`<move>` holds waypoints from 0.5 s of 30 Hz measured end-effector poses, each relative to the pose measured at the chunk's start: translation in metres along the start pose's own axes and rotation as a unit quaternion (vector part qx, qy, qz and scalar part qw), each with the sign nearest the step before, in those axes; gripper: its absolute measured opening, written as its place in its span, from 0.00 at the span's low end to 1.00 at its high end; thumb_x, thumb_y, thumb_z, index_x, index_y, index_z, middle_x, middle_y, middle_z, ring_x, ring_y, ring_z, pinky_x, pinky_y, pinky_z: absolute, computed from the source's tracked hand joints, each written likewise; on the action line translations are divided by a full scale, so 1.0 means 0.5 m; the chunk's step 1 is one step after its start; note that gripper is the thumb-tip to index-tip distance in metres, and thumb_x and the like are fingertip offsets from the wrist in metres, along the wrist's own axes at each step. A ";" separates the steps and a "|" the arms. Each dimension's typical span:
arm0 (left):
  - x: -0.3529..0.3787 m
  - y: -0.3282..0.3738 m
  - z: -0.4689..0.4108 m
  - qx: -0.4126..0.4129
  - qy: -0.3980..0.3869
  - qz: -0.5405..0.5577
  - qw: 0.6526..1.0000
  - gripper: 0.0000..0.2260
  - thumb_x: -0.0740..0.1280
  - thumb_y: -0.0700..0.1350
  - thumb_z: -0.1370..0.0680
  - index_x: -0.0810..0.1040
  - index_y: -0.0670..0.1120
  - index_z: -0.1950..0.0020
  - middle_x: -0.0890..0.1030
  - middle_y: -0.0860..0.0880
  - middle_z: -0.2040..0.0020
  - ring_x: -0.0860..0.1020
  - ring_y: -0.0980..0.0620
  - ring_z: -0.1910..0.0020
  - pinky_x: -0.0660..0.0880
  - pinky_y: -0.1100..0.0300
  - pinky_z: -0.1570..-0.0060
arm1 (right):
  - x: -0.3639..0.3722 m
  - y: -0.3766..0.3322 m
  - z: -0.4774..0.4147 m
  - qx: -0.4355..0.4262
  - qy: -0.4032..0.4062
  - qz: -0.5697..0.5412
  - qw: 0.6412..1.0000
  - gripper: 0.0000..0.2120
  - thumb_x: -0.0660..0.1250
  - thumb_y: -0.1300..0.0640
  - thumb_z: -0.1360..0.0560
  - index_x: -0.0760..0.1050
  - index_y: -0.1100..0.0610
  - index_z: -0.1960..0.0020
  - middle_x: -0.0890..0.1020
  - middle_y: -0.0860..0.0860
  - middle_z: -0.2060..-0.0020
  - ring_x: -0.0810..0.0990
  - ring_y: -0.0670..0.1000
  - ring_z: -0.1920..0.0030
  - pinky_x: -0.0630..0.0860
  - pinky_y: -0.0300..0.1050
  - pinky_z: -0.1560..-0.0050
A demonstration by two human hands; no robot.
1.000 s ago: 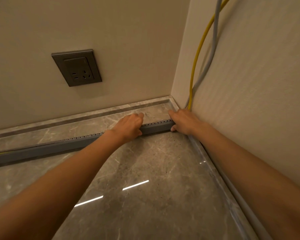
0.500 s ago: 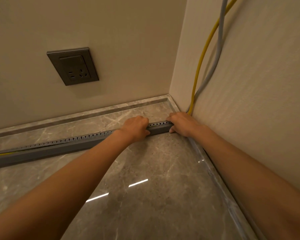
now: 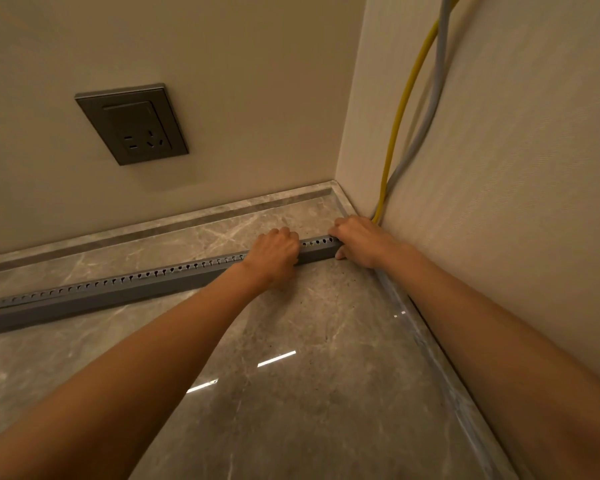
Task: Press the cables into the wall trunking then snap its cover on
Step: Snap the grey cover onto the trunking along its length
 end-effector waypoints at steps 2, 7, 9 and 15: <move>-0.003 -0.003 -0.004 -0.008 -0.011 0.031 0.999 0.16 0.61 0.44 0.21 0.68 0.38 0.36 0.72 0.39 0.37 0.72 0.41 0.39 0.71 0.50 0.42 | 0.000 -0.002 -0.001 -0.002 -0.001 0.004 1.000 0.17 0.67 0.57 0.26 0.73 0.63 0.40 0.75 0.59 0.42 0.73 0.59 0.41 0.71 0.52 0.43; 0.003 0.012 -0.015 -0.014 -0.003 0.059 0.998 0.17 0.62 0.42 0.22 0.67 0.38 0.35 0.70 0.39 0.37 0.71 0.41 0.38 0.70 0.50 0.41 | 0.008 -0.003 -0.007 -0.008 -0.009 -0.008 1.000 0.20 0.65 0.53 0.25 0.68 0.61 0.37 0.72 0.58 0.39 0.70 0.59 0.39 0.67 0.52 0.38; 0.011 0.019 -0.017 -0.023 0.004 0.050 0.998 0.16 0.61 0.41 0.22 0.66 0.38 0.36 0.71 0.38 0.38 0.71 0.41 0.39 0.70 0.50 0.41 | 0.014 -0.006 -0.010 -0.008 -0.002 -0.029 1.000 0.21 0.65 0.53 0.25 0.68 0.62 0.37 0.71 0.59 0.38 0.69 0.59 0.39 0.67 0.52 0.38; 0.018 0.011 -0.016 -0.007 0.016 0.057 0.998 0.17 0.61 0.41 0.21 0.66 0.40 0.33 0.73 0.39 0.37 0.73 0.40 0.40 0.70 0.51 0.42 | 0.020 -0.004 -0.011 -0.012 0.005 -0.058 0.998 0.20 0.65 0.53 0.25 0.68 0.62 0.37 0.73 0.60 0.39 0.70 0.59 0.39 0.66 0.51 0.38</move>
Point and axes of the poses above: each hand's wrist, its own z-axis away from the middle knuckle, its own x-axis out of the palm, y = z × x, the point moved 3 cm from there along -z, towards the middle knuckle
